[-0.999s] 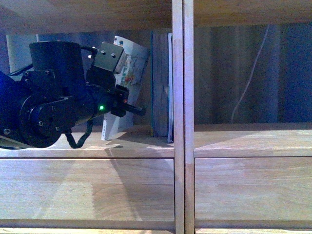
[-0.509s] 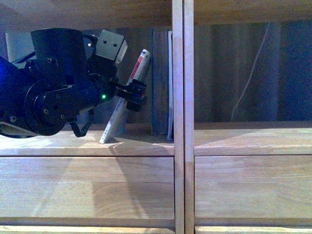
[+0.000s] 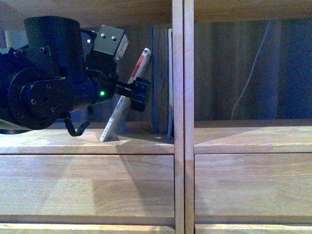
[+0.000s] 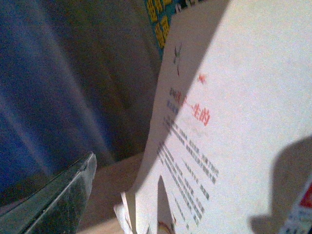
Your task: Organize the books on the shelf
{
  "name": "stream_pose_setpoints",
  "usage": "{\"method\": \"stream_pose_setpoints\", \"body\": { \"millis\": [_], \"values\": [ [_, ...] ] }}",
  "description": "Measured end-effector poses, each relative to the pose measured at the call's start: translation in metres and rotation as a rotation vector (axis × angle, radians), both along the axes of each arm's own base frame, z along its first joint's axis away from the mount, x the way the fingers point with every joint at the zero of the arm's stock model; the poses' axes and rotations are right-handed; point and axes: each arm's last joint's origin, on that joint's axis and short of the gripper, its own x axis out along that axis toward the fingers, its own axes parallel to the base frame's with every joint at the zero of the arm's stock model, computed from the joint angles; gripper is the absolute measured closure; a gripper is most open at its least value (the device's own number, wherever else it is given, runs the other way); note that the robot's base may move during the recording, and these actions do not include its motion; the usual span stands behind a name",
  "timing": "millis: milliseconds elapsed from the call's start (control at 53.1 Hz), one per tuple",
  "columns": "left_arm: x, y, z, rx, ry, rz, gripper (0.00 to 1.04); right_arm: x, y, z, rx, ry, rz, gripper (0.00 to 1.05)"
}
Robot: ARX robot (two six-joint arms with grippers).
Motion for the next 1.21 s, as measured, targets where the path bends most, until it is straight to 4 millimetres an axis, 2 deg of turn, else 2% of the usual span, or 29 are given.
{"method": "stream_pose_setpoints", "body": {
  "millis": [188,452,735,867,1055,1131,1206],
  "values": [
    [-0.009,0.003,-0.011,0.009,0.027,-0.003,0.07,0.0,0.0,0.0,0.0,0.0,0.0,0.07],
    [-0.034,0.011,0.0,-0.018,-0.023,0.001,0.07,0.0,0.0,0.0,-0.001,0.0,0.0,0.07],
    [-0.065,0.037,-0.002,-0.081,0.031,-0.002,0.07,0.0,0.0,0.0,-0.001,-0.001,0.0,0.07],
    [-0.096,0.055,0.0,-0.121,0.033,-0.03,0.07,0.0,0.0,0.0,-0.001,-0.001,0.0,0.07],
    [-0.179,0.09,0.006,-0.179,-0.061,-0.083,0.07,0.0,0.0,0.0,-0.001,-0.001,0.0,0.07],
    [-0.192,0.095,0.007,-0.2,-0.076,-0.079,0.07,0.0,0.0,0.0,-0.001,-0.001,0.0,0.07],
    [-0.194,0.096,0.009,-0.211,-0.08,-0.081,0.07,0.0,0.0,0.0,-0.001,-0.001,0.0,0.07]
  ]
}}
